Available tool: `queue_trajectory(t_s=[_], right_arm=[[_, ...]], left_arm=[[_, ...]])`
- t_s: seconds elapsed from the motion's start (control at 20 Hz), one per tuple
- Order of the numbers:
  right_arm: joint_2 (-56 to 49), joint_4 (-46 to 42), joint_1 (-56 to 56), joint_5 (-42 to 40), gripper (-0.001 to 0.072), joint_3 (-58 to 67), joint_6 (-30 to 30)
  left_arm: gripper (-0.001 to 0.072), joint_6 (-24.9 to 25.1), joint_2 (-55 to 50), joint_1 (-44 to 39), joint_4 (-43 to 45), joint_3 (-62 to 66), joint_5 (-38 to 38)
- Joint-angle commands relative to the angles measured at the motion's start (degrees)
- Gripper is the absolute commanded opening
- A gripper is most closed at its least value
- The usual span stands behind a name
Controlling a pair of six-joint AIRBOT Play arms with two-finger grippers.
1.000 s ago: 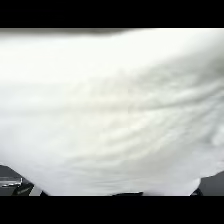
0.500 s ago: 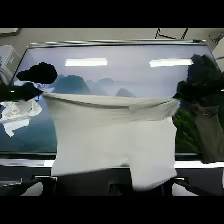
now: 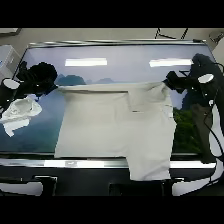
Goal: Fold the clothes and pants, and hang the long-sleeved shirts on hangers.
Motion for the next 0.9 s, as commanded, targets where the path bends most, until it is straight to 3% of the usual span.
queue_trajectory(t_s=[0.0,0.3,0.5,0.65,0.75,0.85], right_arm=[[-4.85,3.74,-0.02,-5.7,0.0049,2.47,-0.74],[-7.08,3.02,1.14,1.79,0.005,3.3,-0.83],[-0.83,-6.97,-3.23,22.43,0.005,6.56,0.68],[1.79,-20.2,-2.91,41.64,0.005,5.73,5.42],[1.92,-26.82,-1.01,44.89,0.005,1.33,8.46],[1.88,-27.06,-0.42,43.8,0.005,-2.84,9.62]], left_arm=[[0.0028,0.0,-3.74,-1.62,-0.48,1.77,5.77],[0.0028,-0.13,-6.49,-2.97,-0.5,2.19,3.19],[0.0028,6.03,-0.52,2.93,1.88,5.73,-15.47],[0.0028,5.84,0.17,5.68,6.64,4.48,-32.3],[0.0028,5.86,0.17,5.62,8.04,-0.28,-38.03],[0.0028,6.71,0.2,5.64,8.2,-4.39,-39.76]])
